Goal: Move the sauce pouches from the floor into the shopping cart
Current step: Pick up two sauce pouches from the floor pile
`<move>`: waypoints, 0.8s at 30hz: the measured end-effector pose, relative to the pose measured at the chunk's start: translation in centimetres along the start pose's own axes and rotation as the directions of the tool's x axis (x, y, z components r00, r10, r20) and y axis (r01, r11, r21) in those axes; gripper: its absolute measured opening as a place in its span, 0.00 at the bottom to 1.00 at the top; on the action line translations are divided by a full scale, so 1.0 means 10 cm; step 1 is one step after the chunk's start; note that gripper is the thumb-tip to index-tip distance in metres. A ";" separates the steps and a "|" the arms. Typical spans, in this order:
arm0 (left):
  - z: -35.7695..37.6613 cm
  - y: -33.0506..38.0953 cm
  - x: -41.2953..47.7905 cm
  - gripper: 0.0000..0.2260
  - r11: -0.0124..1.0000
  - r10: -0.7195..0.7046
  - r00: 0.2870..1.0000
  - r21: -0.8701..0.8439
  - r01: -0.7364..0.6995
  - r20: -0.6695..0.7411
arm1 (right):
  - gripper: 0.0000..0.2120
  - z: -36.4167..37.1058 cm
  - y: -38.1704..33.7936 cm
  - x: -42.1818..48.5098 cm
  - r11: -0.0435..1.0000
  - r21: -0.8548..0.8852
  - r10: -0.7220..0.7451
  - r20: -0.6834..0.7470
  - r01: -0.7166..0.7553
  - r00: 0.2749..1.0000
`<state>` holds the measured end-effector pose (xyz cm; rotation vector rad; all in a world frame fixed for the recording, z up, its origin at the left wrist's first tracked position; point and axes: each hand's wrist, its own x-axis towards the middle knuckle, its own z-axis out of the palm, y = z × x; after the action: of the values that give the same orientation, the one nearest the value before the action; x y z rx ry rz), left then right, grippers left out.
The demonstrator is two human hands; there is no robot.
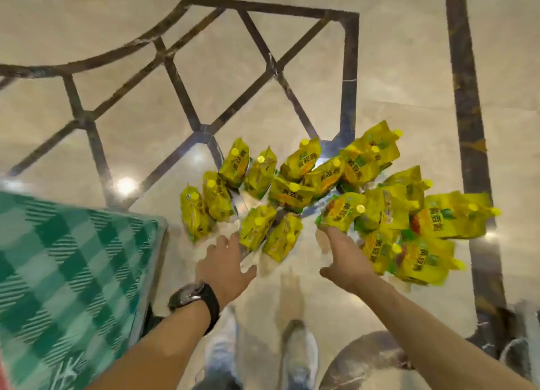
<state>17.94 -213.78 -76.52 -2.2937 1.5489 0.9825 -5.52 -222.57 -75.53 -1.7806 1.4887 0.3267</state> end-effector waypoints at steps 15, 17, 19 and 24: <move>1.46 -0.95 1.62 0.19 0.746 0.133 0.981 -0.636 -0.195 -0.144 | 0.06 1.13 0.49 1.84 0.905 0.143 -0.357 -0.257 0.401 0.898; 1.40 -1.26 1.71 0.29 0.746 0.155 0.988 -0.653 -0.128 -0.016 | 0.09 1.19 0.58 1.76 0.905 0.186 -0.333 -0.251 0.383 0.909; 1.43 -1.36 1.73 0.30 0.728 0.165 0.984 -0.665 -0.167 -0.066 | 0.18 1.30 0.69 1.72 0.890 0.192 -0.376 -0.201 0.413 0.904; 1.75 -1.17 1.61 0.33 0.678 0.299 0.919 -0.621 -0.393 -0.255 | 0.33 1.52 0.86 1.77 0.827 0.384 -0.447 0.007 0.410 0.895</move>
<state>24.77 -211.93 -102.07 -2.5823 1.9903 1.7660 -4.27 -224.90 -100.29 -1.6962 0.9601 -0.0985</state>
